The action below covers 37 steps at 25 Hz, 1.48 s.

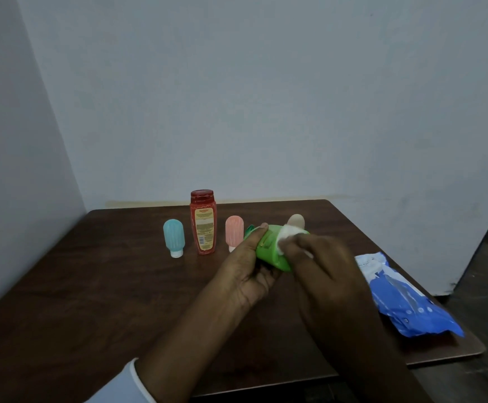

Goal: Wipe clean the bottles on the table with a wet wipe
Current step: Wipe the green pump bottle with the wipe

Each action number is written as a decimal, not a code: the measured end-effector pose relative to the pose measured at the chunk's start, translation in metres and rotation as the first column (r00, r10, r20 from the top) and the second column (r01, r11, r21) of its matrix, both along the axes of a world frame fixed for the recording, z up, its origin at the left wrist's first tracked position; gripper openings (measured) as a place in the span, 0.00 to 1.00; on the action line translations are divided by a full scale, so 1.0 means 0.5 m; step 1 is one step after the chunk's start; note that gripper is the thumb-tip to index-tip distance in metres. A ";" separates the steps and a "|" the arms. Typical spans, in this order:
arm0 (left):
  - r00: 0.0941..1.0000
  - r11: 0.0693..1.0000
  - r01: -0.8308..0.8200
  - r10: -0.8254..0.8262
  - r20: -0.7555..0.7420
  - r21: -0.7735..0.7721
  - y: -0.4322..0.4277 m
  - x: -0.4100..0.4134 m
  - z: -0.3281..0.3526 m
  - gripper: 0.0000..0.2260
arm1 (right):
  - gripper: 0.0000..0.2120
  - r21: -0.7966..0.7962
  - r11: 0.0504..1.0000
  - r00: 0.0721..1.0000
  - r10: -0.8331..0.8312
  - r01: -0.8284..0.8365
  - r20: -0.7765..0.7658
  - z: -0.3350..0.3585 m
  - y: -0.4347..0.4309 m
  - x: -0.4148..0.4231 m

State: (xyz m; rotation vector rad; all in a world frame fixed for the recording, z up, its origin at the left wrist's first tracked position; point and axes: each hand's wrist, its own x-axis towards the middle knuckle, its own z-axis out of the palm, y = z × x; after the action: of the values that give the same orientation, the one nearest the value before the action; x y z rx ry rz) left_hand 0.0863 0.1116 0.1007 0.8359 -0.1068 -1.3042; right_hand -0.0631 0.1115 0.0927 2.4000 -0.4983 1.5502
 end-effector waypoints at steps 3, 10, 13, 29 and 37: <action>0.999 0.999 -0.036 0.036 0.024 -0.026 0.006 0.005 0.017 0.18 | 0.12 0.044 0.995 0.994 -0.095 0.092 0.056 0.003 -0.023 -0.024; 1.000 0.999 -0.013 0.014 0.024 -0.040 -0.004 -0.005 -0.001 0.18 | 0.12 0.003 0.999 0.999 -0.034 0.034 0.041 -0.006 -0.001 -0.008; 0.999 0.999 -0.029 0.030 0.029 -0.037 0.000 -0.002 0.004 0.17 | 0.12 0.053 0.994 0.992 -0.102 0.099 0.071 -0.003 -0.026 -0.029; 0.411 0.974 0.099 0.144 0.900 -0.201 -0.038 0.110 -0.113 0.20 | 0.08 0.621 0.743 0.964 0.131 -0.251 0.232 -0.060 -0.087 -0.026; 0.492 0.972 0.170 0.059 0.869 -0.162 -0.045 0.121 -0.154 0.21 | 0.14 0.359 0.918 0.982 0.130 -0.170 0.134 -0.078 -0.154 0.058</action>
State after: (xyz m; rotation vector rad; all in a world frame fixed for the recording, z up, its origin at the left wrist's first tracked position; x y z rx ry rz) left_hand 0.1465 0.0890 0.0235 1.2376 -1.1071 -0.7660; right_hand -0.0339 0.0347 0.0538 2.6963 -0.6981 1.7976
